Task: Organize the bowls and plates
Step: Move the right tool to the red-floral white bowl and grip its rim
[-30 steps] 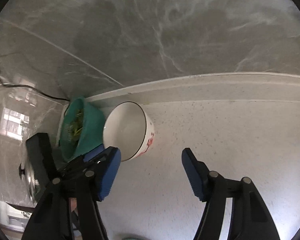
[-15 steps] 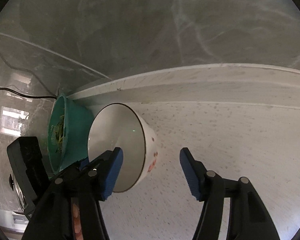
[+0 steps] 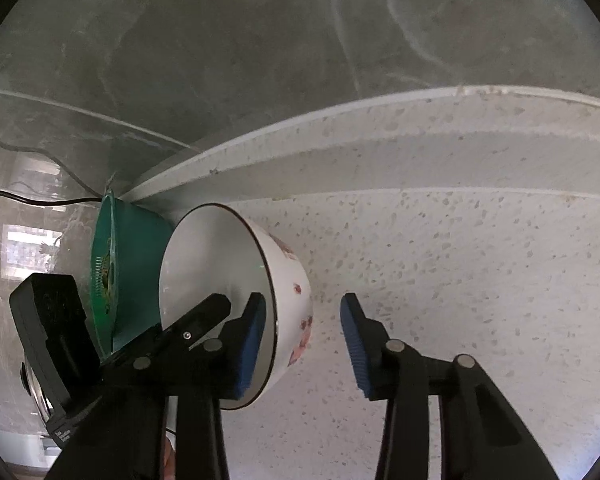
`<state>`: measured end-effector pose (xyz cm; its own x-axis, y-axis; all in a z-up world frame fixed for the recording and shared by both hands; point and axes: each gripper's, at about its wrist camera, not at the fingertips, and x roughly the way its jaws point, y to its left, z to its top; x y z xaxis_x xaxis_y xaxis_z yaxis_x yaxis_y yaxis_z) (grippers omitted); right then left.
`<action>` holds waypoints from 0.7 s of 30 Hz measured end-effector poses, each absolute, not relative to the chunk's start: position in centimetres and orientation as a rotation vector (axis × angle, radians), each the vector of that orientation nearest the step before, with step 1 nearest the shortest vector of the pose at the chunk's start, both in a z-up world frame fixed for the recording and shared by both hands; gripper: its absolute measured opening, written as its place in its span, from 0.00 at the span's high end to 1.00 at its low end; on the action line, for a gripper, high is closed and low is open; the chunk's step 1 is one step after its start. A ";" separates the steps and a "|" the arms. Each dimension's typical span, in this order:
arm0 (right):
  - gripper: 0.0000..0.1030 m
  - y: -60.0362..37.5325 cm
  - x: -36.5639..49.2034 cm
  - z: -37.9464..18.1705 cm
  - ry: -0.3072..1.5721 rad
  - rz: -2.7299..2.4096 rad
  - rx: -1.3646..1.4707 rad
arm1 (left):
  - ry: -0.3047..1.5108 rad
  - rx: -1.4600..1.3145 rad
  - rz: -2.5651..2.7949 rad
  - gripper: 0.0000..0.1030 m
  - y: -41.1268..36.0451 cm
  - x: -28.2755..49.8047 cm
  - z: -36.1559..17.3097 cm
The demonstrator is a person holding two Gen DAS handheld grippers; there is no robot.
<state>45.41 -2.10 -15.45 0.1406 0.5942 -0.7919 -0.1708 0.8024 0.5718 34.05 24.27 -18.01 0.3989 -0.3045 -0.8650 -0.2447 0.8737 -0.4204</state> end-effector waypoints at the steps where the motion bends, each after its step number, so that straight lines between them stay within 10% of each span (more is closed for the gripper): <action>1: 0.65 -2.1 45.5 -15.7 1.329 0.574 0.391 | 1.178 -0.544 -0.039 0.85 24.6 33.9 -18.3; 4: 0.77 -2.7 45.7 -16.0 1.339 0.592 0.439 | 1.175 -0.541 -0.050 0.85 24.6 34.1 -18.5; 21: 0.77 -2.8 44.7 -15.8 1.347 0.583 0.460 | 1.221 -0.544 -0.060 0.86 23.0 33.9 -17.8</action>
<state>44.71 -2.85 -15.82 0.1193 0.6324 -0.7654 -0.1256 0.7743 0.6202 33.89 23.03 -17.77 0.3577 -0.3286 -0.8741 -0.2418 0.8715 -0.4266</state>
